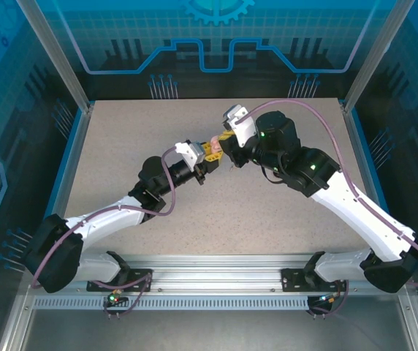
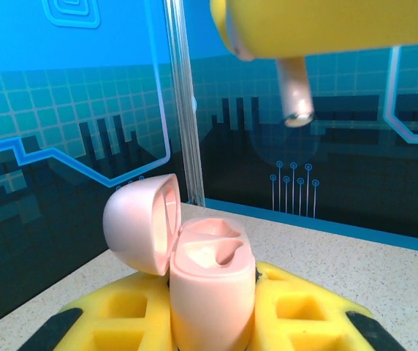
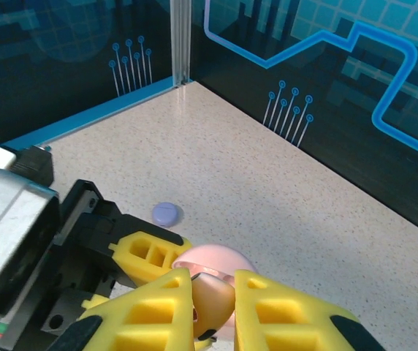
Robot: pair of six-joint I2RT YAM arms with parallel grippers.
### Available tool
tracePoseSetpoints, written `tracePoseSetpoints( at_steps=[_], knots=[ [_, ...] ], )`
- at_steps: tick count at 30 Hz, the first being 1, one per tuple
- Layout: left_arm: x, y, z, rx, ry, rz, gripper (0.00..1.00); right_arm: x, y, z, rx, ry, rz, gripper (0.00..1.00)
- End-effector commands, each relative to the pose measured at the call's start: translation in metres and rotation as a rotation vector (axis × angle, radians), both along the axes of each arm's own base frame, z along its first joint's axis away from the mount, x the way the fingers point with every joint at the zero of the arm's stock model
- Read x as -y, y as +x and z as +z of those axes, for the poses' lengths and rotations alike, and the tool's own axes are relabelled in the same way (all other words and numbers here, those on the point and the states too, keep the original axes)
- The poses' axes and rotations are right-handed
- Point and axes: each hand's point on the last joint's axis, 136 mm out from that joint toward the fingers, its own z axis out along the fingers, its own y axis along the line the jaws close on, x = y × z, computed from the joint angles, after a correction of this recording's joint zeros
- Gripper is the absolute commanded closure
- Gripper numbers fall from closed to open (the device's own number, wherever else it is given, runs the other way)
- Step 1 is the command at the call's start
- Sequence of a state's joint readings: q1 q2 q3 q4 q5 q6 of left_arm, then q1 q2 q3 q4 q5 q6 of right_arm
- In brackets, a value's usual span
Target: Insert the wireless bluetooth earbuds into the charging case
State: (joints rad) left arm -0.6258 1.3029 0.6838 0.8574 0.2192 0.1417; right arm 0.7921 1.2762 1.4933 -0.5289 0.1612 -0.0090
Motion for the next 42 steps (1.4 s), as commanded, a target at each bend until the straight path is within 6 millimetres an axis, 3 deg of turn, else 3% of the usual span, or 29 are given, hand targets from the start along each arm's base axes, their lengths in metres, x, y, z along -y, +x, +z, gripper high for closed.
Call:
tracePoseSetpoints(
  at_steps=[1, 26, 34, 42],
  knots=[
    [0.005, -0.007, 0.016, 0.054, -0.006, -0.031, 1.0, -0.002, 0.008, -0.008, 0.024, -0.036, -0.024, 0.84],
    [0.002, -0.014, 0.027, 0.071, -0.018, -0.036, 1.0, 0.002, 0.021, -0.037, -0.045, -0.052, -0.059, 0.86],
    [0.003, -0.015, 0.026, 0.067, -0.014, -0.041, 1.0, 0.002, 0.02, -0.035, -0.049, -0.036, -0.054, 0.86],
    [0.004, -0.013, 0.022, 0.058, -0.006, -0.04, 1.0, 0.012, 0.021, -0.017, -0.009, -0.013, -0.087, 0.86]
  ],
)
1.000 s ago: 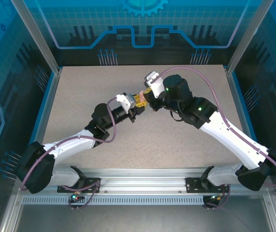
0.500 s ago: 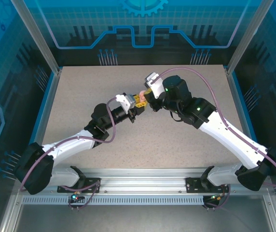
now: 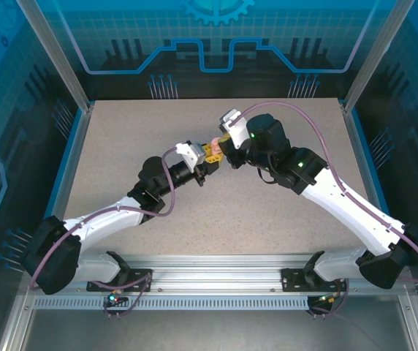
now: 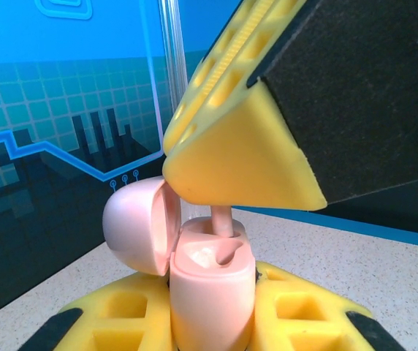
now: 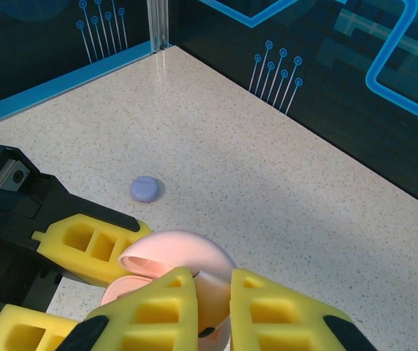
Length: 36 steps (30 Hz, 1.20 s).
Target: Insert the wireless bluetooth earbuds into the charging case
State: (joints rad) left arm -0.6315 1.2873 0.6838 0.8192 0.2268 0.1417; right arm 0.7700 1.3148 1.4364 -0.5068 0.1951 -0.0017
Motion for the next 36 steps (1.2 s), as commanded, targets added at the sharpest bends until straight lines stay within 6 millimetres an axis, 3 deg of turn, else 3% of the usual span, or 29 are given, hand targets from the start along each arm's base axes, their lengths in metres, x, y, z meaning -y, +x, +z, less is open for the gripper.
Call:
tracePoseSetpoints(
  at_steps=[1, 15, 36],
  knots=[
    [0.002, -0.009, 0.025, 0.076, -0.022, -0.026, 1.0, 0.009, 0.002, 0.018, 0.038, 0.044, -0.028, 0.87],
    [0.003, -0.009, 0.026, 0.08, -0.016, -0.029, 1.0, 0.002, -0.001, 0.011, 0.001, 0.06, 0.004, 0.88],
    [0.0, -0.009, 0.034, 0.094, -0.029, -0.013, 1.0, -0.003, -0.003, -0.018, -0.048, 0.011, 0.021, 0.89]
  ],
)
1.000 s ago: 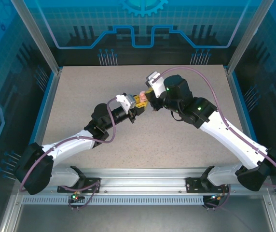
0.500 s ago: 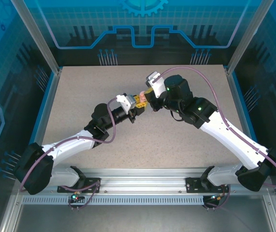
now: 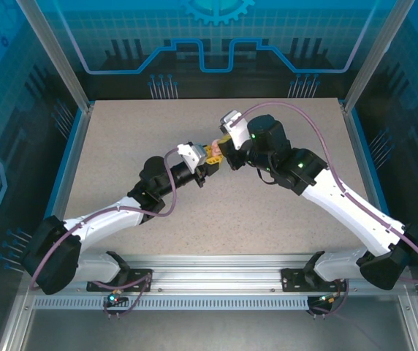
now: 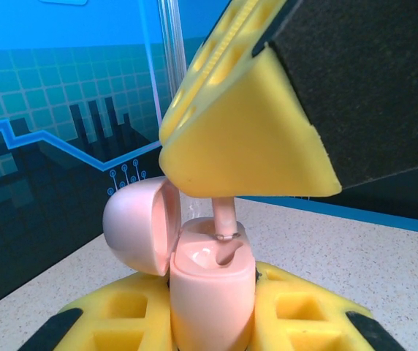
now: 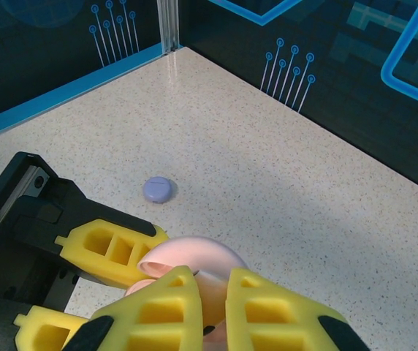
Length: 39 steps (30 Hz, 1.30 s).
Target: Insert the wireless bluetooth earbuds into the charging case
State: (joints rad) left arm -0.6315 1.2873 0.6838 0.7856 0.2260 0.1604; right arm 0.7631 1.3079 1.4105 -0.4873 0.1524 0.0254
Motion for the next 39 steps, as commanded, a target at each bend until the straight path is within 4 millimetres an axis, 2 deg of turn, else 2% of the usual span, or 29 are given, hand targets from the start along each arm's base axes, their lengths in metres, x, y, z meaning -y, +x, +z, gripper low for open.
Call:
tracePoseSetpoints(
  at_steps=[1, 21, 33, 37, 39],
  knots=[
    [0.0, -0.009, 0.042, 0.107, -0.06, -0.016, 1.0, 0.001, -0.001, -0.013, -0.018, -0.026, 0.005, 0.89],
    [-0.001, -0.006, 0.045, 0.099, -0.06, -0.001, 1.0, 0.003, -0.014, -0.011, 0.007, -0.031, 0.039, 0.9],
    [0.0, -0.005, 0.044, 0.085, -0.061, -0.004, 1.0, -0.015, -0.026, -0.023, 0.021, -0.103, 0.159, 0.89],
    [0.0, -0.004, 0.043, 0.078, -0.061, -0.002, 1.0, -0.016, -0.026, -0.021, 0.025, -0.11, 0.163, 0.85],
    [0.001, -0.004, 0.041, 0.074, -0.064, -0.004, 1.0, -0.016, -0.023, -0.017, 0.027, -0.103, 0.149, 0.75]
  ],
)
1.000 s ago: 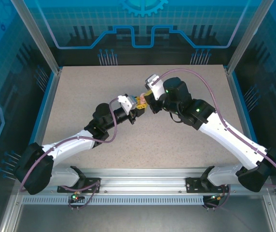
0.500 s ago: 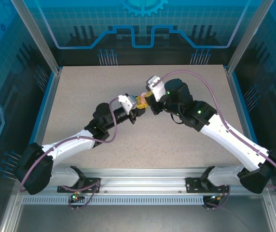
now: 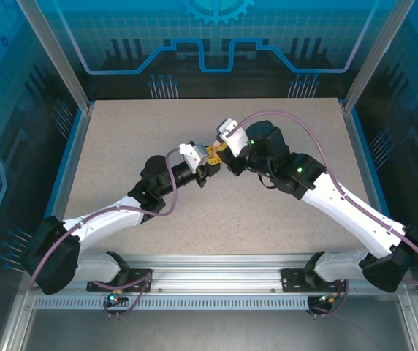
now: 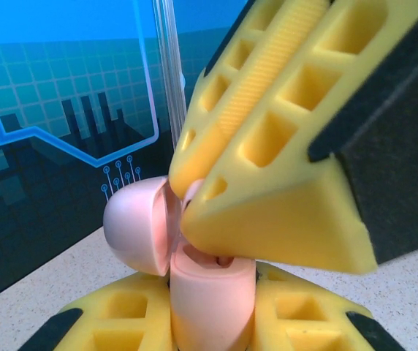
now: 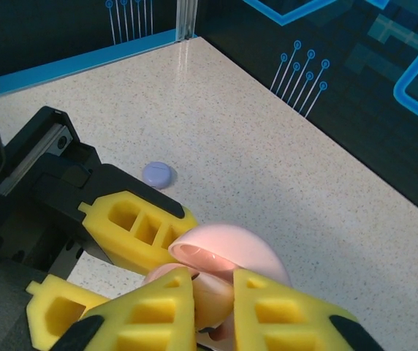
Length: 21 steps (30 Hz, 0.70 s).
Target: Insert the wireless bluetooth earbuds into the charging case
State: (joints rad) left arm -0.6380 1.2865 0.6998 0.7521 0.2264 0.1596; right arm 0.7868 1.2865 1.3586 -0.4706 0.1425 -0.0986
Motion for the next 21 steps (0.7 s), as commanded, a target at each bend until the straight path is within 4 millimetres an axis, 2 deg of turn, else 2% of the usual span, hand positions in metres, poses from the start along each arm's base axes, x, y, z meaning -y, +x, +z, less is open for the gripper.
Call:
tracePoseSetpoints(
  at_steps=[1, 8, 12, 15, 19, 21],
  knots=[
    [-0.002, -0.002, 0.04, 0.085, -0.072, 0.005, 1.0, -0.01, -0.01, -0.001, -0.029, -0.008, 0.04, 0.71],
    [-0.003, 0.002, 0.035, 0.076, -0.081, 0.021, 1.0, 0.0, -0.004, 0.045, -0.032, 0.121, -0.035, 0.5],
    [-0.005, 0.003, 0.033, 0.079, -0.086, 0.039, 1.0, 0.021, -0.002, 0.076, -0.051, 0.254, -0.102, 0.41],
    [-0.007, 0.003, 0.033, 0.079, -0.086, 0.045, 1.0, 0.039, -0.001, 0.091, -0.075, 0.351, -0.147, 0.36],
    [-0.009, 0.004, 0.034, 0.083, -0.09, 0.061, 1.0, 0.065, 0.01, 0.088, -0.117, 0.413, -0.263, 0.36],
    [-0.013, 0.006, 0.035, 0.089, -0.095, 0.082, 1.0, 0.084, 0.023, 0.072, -0.171, 0.432, -0.372, 0.35]
  ],
)
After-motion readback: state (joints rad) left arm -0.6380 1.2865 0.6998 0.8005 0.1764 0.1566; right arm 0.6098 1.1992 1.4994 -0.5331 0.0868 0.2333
